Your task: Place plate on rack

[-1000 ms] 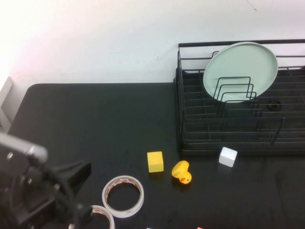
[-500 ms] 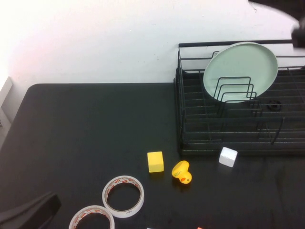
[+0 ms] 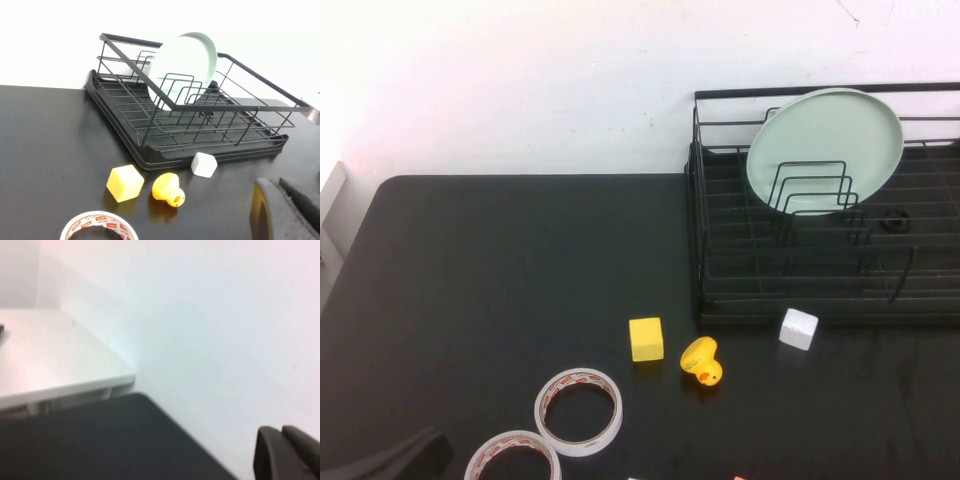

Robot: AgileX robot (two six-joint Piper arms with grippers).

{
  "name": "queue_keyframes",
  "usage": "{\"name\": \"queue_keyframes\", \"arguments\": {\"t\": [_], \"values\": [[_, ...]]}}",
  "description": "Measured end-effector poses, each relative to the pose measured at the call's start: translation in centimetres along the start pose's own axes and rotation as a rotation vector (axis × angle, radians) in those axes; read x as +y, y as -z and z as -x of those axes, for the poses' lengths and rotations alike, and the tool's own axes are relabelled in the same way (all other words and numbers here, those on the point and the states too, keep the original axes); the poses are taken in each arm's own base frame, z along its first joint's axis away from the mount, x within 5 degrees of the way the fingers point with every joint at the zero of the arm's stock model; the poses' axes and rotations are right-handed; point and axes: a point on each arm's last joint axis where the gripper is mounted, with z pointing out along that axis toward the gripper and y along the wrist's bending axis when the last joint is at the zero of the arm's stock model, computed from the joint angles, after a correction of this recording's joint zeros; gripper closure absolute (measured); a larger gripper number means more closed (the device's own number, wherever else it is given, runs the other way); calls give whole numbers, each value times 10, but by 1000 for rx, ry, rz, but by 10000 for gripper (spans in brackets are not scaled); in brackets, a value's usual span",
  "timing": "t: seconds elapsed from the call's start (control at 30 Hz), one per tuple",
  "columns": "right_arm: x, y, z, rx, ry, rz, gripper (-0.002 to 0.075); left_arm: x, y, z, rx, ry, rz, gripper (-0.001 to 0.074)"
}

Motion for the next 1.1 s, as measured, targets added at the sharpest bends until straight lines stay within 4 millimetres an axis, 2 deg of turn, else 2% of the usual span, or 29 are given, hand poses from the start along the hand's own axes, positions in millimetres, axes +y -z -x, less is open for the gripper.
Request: {"name": "queue_keyframes", "arguments": {"t": [0.1, 0.2, 0.47, 0.73, 1.1], "values": [[6, 19, -4, -52, 8, -53, 713, 0, 0, 0, 0, -2, 0, 736], [9, 30, -8, -82, 14, -98, 714, 0, 0, 0, 0, -2, 0, 736], [15, 28, -25, -45, -13, -70, 714, 0, 0, 0, 0, 0, 0, 736], [13, 20, -73, 43, -75, -172, 714, 0, 0, 0, -1, 3, 0, 736], [32, 47, -111, 15, -27, -227, 714, 0, 0, 0, -1, 18, 0, 736]]}}
